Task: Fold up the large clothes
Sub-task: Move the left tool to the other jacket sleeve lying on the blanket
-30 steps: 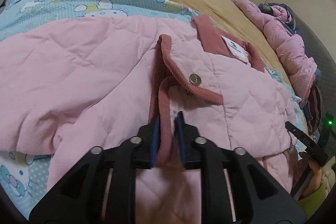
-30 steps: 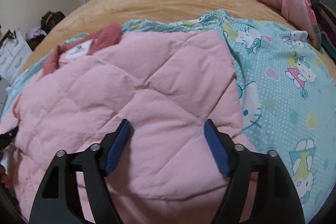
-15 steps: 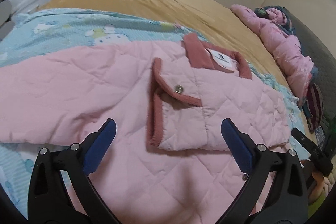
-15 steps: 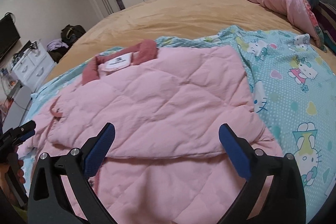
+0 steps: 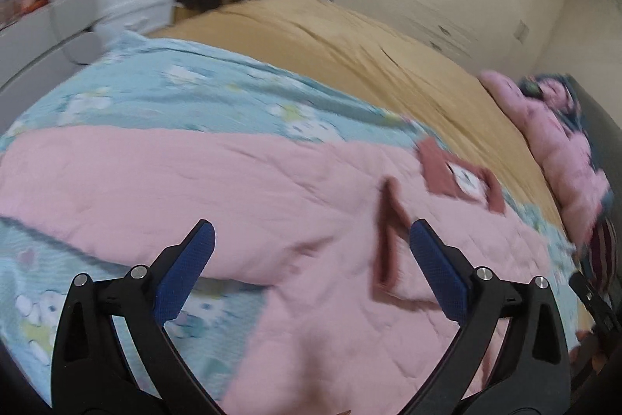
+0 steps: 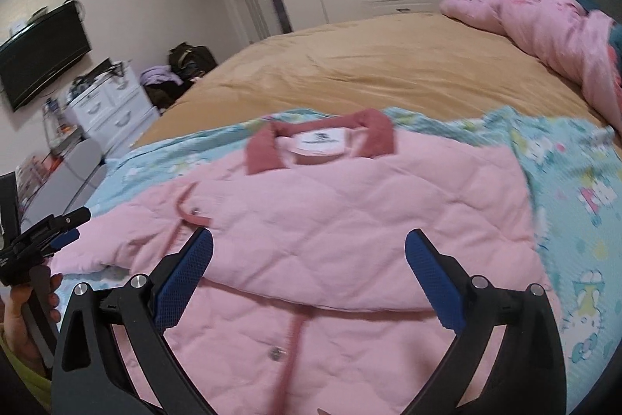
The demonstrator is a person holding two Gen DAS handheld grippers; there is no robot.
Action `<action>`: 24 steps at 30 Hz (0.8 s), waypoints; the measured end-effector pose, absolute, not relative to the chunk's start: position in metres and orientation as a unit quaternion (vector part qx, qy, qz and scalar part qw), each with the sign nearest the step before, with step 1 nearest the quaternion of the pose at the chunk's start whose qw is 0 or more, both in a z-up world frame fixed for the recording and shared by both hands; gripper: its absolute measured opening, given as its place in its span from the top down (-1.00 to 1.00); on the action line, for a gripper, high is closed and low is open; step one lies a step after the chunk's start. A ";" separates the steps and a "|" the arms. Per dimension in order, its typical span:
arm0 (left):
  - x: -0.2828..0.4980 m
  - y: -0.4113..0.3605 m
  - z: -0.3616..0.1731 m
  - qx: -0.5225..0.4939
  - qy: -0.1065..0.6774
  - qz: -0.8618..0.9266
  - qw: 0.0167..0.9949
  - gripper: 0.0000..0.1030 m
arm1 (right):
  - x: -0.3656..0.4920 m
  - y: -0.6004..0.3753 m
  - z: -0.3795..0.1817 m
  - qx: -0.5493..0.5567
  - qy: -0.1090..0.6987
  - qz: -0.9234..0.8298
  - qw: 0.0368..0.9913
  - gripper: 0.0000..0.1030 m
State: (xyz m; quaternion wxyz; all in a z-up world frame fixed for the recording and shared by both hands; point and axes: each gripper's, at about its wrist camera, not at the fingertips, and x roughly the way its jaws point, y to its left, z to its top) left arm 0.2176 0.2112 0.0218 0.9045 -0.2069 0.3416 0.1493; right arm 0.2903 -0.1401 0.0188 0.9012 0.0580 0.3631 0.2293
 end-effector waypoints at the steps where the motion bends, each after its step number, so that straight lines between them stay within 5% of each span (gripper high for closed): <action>1: 0.213 0.217 0.023 -0.208 0.336 0.160 0.904 -0.82 | 0.290 -0.133 0.021 0.055 0.362 0.235 0.900 -0.92; 24: 0.157 0.332 0.014 -0.263 0.295 0.341 0.853 -0.82 | 0.263 0.072 0.039 -0.025 0.353 0.395 0.848 -0.92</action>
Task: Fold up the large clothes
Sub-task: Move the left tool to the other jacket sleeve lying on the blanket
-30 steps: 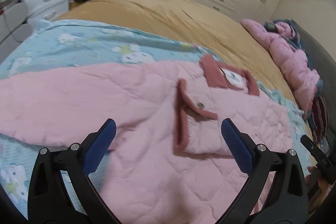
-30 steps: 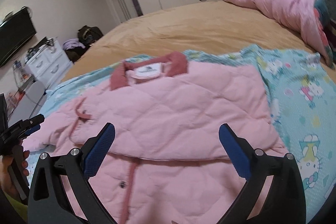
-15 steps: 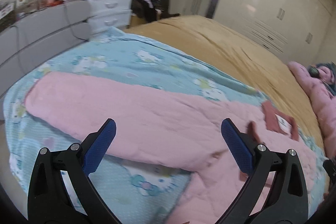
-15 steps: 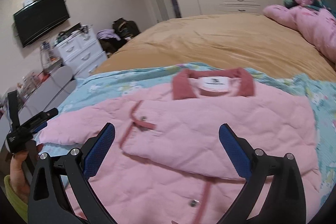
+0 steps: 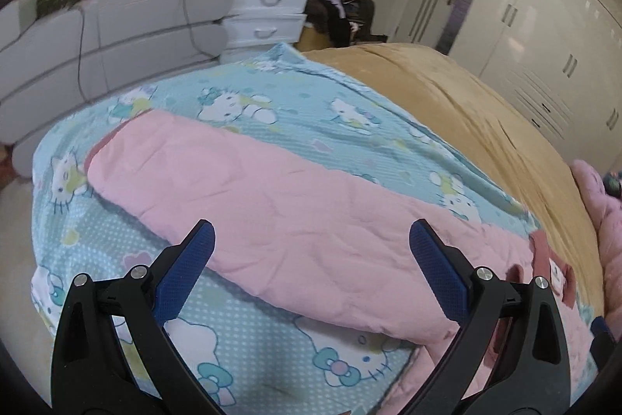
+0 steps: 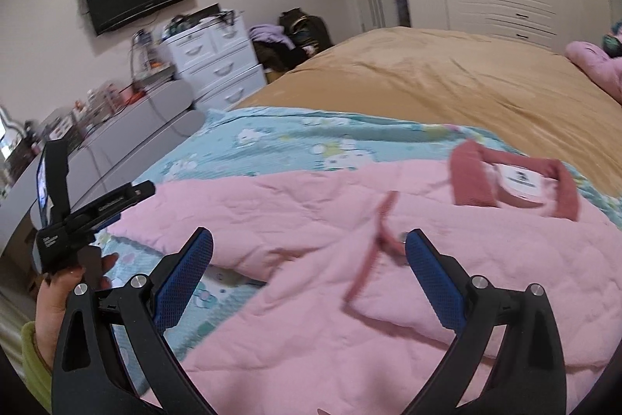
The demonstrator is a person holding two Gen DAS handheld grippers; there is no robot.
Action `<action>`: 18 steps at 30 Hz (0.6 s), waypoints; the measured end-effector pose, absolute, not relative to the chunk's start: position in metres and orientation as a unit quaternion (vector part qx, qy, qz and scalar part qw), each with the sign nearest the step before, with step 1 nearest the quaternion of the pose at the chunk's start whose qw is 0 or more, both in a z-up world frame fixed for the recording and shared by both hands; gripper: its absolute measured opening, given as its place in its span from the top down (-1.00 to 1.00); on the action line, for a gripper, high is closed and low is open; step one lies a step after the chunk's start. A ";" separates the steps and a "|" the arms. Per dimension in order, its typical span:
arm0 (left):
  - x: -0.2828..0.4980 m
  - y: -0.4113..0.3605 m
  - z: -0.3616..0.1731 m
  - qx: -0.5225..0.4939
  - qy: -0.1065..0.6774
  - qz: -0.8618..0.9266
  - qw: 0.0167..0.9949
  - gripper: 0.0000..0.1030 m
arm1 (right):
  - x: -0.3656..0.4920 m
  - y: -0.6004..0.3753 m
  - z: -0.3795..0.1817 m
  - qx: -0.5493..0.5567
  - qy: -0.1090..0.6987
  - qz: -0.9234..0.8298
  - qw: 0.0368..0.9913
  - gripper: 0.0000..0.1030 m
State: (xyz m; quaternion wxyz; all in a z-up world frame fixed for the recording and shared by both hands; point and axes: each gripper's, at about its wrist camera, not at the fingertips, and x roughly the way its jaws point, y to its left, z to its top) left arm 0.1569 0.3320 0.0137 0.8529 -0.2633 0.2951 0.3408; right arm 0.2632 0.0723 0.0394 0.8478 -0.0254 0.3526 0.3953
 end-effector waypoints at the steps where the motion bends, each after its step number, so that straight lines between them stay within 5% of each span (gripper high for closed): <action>1: 0.155 0.336 0.011 -0.268 0.295 0.347 0.849 -0.82 | 0.262 0.081 0.039 -0.028 0.354 0.401 0.844 -0.92; 18: 0.126 0.388 -0.013 -0.330 0.290 0.413 0.798 -0.82 | 0.248 0.169 0.031 -0.058 0.363 0.454 0.812 -0.91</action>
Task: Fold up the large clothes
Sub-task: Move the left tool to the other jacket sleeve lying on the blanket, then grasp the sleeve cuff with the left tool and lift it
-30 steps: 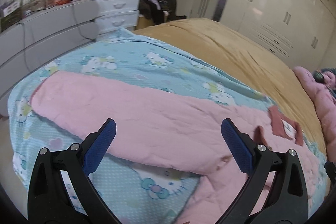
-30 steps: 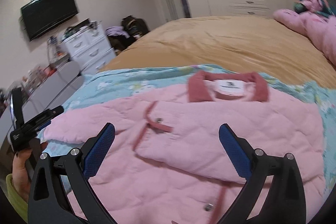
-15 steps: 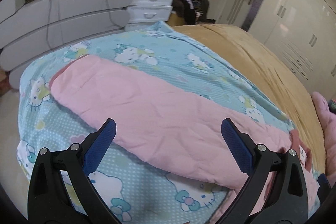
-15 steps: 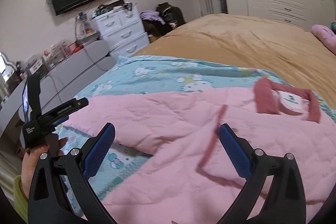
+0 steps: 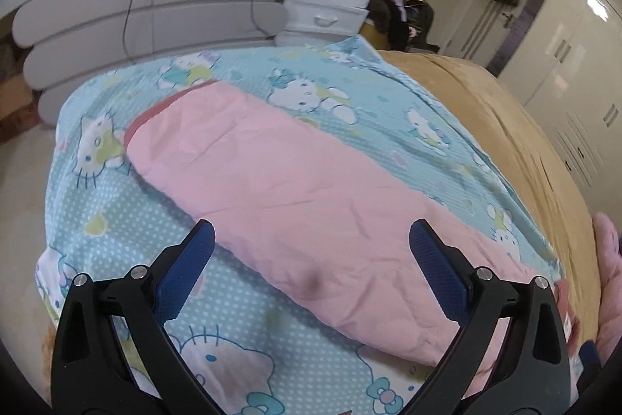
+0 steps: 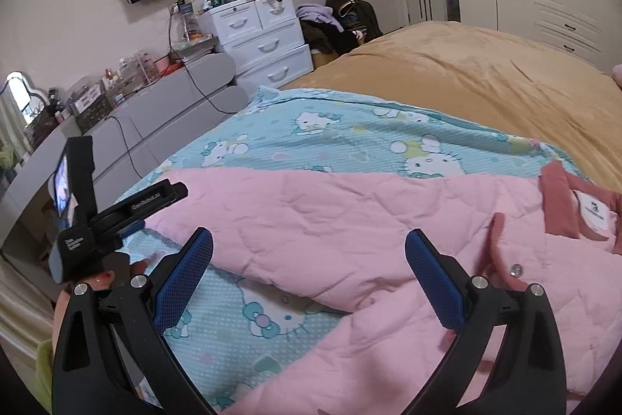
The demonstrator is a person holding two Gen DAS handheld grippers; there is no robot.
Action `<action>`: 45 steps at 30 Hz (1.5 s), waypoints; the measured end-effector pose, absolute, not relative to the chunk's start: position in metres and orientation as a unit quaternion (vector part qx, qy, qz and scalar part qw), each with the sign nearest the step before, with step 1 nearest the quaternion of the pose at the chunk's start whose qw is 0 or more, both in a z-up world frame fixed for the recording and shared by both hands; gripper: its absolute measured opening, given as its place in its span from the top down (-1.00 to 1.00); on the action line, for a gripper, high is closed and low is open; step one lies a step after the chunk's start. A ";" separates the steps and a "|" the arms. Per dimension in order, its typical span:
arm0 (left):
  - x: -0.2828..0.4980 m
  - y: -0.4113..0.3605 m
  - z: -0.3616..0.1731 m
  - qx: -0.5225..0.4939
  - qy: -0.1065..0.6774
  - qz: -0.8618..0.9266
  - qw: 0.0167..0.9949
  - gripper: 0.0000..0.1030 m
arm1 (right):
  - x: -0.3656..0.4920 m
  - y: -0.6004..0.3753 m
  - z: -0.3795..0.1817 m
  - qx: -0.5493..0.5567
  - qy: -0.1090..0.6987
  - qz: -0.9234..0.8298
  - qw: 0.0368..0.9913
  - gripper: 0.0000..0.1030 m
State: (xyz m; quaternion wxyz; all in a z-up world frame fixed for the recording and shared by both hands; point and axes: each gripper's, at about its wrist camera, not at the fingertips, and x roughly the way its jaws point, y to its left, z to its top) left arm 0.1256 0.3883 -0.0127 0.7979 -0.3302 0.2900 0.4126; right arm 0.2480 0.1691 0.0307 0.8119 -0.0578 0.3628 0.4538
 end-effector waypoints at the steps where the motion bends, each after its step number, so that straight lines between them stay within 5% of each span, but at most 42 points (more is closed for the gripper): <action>1: 0.124 0.391 -0.015 -0.332 0.291 0.419 0.794 -0.82 | 0.248 0.170 0.030 -0.061 0.363 0.453 0.812 -0.91; 18: 0.112 0.440 -0.083 -0.465 0.272 0.426 0.727 -0.82 | 0.251 0.175 0.019 -0.042 0.390 0.459 0.797 -0.91; 19: 0.114 0.440 -0.081 -0.458 0.270 0.426 0.732 -0.72 | 0.252 0.175 0.019 -0.042 0.390 0.458 0.797 -0.91; 20: 0.116 0.441 -0.080 -0.453 0.268 0.422 0.738 -0.32 | 0.252 0.173 0.020 -0.042 0.389 0.458 0.798 -0.91; 23: 0.118 0.442 -0.074 -0.435 0.264 0.421 0.751 0.32 | 0.251 0.165 0.024 -0.042 0.385 0.458 0.800 -0.91; 26: 0.119 0.436 -0.055 -0.408 0.246 0.414 0.776 0.64 | 0.253 0.156 0.028 -0.029 0.383 0.457 0.802 -0.91; 45: 0.178 0.342 0.049 -0.238 0.188 0.310 0.901 0.73 | 0.279 0.012 0.069 0.048 0.337 0.336 0.878 -0.91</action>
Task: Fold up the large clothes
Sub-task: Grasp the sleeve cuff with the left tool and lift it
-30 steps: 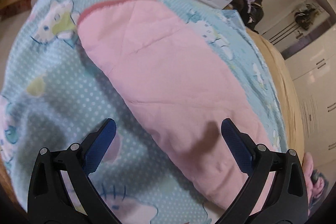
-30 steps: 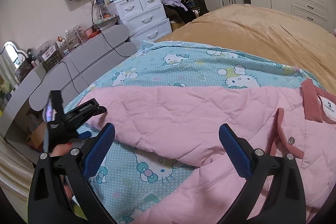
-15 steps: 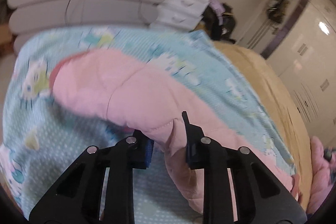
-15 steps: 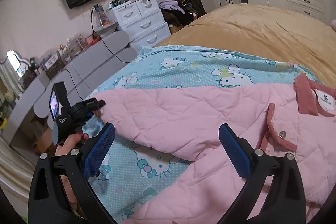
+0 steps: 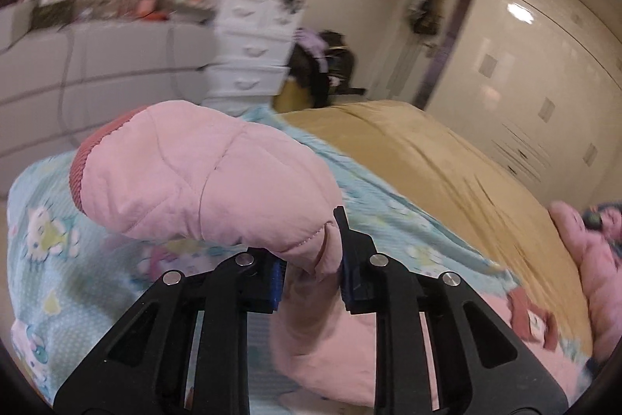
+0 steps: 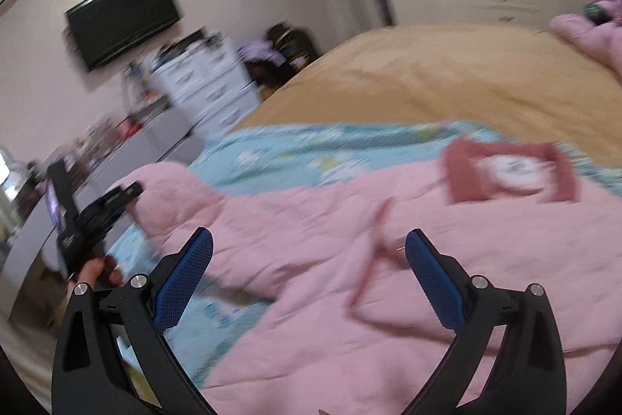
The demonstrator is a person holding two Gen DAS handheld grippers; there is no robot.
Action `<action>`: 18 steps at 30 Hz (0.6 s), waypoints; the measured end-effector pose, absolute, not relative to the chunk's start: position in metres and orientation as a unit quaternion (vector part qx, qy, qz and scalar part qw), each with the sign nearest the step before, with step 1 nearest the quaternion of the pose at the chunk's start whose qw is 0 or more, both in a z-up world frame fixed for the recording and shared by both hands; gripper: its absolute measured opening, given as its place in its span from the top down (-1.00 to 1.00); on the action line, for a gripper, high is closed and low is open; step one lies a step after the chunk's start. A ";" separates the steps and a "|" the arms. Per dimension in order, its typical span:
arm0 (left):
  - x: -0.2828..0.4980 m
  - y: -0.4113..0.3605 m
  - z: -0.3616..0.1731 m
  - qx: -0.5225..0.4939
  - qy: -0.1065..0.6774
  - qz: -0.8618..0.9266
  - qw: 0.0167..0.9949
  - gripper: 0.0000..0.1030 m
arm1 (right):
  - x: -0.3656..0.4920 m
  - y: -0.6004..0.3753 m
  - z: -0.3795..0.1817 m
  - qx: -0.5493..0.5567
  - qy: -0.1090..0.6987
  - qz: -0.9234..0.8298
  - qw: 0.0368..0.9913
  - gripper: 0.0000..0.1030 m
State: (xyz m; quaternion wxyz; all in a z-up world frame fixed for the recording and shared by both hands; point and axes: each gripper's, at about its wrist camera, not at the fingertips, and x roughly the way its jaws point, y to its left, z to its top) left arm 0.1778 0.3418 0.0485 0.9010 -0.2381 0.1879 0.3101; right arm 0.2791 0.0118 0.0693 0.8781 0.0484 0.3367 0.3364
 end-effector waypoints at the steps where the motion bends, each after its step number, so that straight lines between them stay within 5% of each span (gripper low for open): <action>1: 0.182 0.335 0.050 -0.231 0.189 0.301 0.906 0.73 | 0.281 0.000 0.075 0.052 0.331 0.322 0.886 -0.91; 18: 0.270 0.177 0.038 -0.018 0.244 0.116 0.963 0.74 | 0.299 -0.200 0.074 0.181 0.333 0.044 0.924 -0.92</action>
